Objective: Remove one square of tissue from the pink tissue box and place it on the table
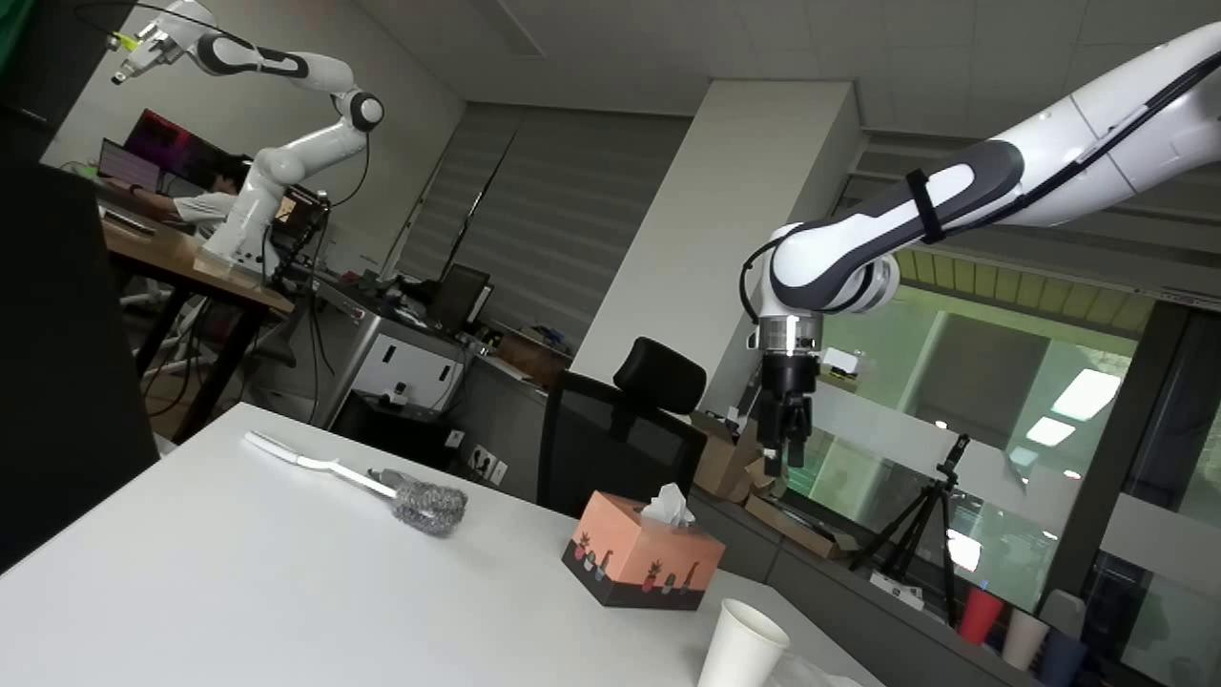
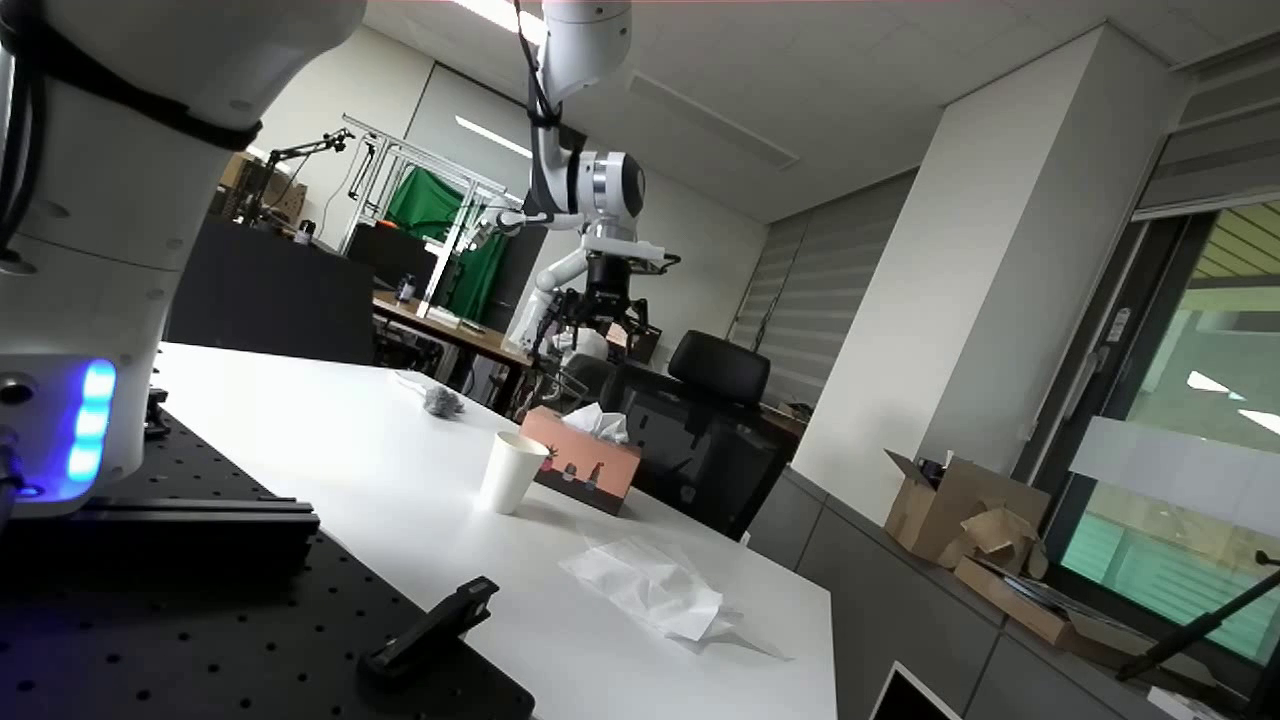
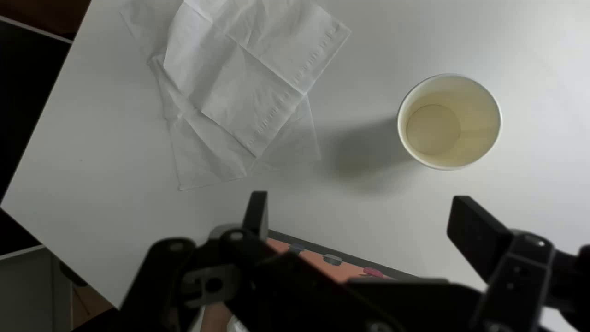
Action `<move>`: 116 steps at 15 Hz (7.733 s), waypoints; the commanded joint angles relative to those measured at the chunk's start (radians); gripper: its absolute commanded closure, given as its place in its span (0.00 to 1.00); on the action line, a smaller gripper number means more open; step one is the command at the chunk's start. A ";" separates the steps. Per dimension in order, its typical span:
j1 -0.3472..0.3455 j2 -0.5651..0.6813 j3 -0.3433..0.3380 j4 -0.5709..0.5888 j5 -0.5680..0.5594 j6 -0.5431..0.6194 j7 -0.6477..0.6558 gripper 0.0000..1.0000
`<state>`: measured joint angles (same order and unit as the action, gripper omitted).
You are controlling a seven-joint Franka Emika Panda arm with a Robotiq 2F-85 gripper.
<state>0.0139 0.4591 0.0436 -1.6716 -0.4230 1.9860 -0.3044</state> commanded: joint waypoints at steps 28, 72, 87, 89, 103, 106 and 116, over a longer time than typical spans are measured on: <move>-0.095 0.367 0.019 0.480 0.047 0.135 -1.059 0.00; 0.052 0.656 0.016 0.829 0.190 -0.042 -1.436 1.00; 0.086 0.547 -0.089 0.979 0.032 -0.132 -1.449 1.00; 0.065 0.519 -0.098 0.995 0.047 -0.138 -1.443 1.00; -0.053 0.548 -0.254 0.996 -0.105 -0.306 -1.649 1.00; -0.101 0.635 -0.229 0.983 -0.079 -0.290 -1.783 1.00; -0.145 0.889 -0.178 1.085 0.090 -0.389 -1.798 1.00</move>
<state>-0.1135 1.3016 -0.1599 -0.6879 -0.4044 1.6275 -2.1940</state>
